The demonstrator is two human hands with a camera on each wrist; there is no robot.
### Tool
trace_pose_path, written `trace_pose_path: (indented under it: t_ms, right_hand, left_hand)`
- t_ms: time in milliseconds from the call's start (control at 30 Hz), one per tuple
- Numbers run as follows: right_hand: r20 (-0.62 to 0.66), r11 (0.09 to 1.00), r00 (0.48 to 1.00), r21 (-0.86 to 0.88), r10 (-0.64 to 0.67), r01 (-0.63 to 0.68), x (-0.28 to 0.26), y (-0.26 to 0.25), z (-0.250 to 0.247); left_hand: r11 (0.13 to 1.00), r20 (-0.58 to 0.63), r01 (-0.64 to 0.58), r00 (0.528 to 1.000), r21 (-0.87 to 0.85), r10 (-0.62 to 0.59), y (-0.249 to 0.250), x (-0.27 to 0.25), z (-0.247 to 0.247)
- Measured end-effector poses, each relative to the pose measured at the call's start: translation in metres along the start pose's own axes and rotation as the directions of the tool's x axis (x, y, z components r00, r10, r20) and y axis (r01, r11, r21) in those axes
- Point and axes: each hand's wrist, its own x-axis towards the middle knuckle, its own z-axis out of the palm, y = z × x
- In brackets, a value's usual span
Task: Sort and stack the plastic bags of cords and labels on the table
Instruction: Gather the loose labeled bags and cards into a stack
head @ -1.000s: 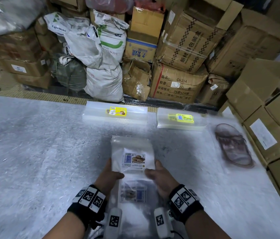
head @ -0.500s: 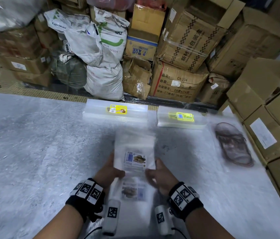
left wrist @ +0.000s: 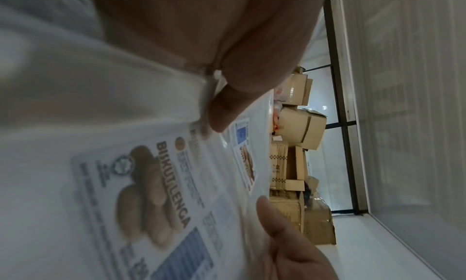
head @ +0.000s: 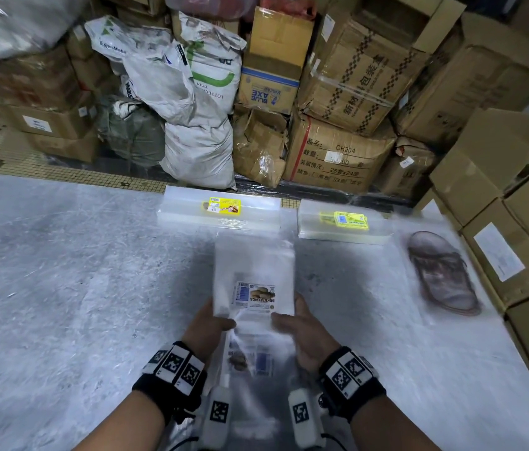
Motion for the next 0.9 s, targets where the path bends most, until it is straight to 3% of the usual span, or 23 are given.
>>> trace_pose_path:
  t_ms: [267,433,567,700,900]
  right_hand:
    - [-0.082,0.982,0.997,-0.188,-0.015,0.000,0.003,0.004,0.001]
    - [0.041,0.994,0.999,-0.108,0.004,0.001,-0.001,-0.001,0.003]
    - [0.047,0.991,0.998,-0.131,0.030,-0.024,0.003,0.003,-0.003]
    - [-0.015,0.965,0.999,-0.259,-0.033,0.028,-0.001,0.004,0.000]
    - [-0.101,0.946,0.968,-0.260,-0.228,0.195,-0.006,-0.023,0.019]
  left_hand:
    - [0.973,0.063,0.095,0.995,-0.209,-0.083,0.013,-0.005,0.007]
    - [0.990,-0.002,0.092,0.996,-0.104,-0.092,0.002,-0.002,0.002]
    - [0.994,-0.006,0.095,0.995,-0.061,-0.096,0.003,-0.009,0.006]
    - [0.997,0.018,0.052,0.999,-0.057,-0.051,0.011,-0.017,0.011]
    - [0.992,-0.022,-0.118,0.993,-0.032,0.117,0.044,-0.027,0.020]
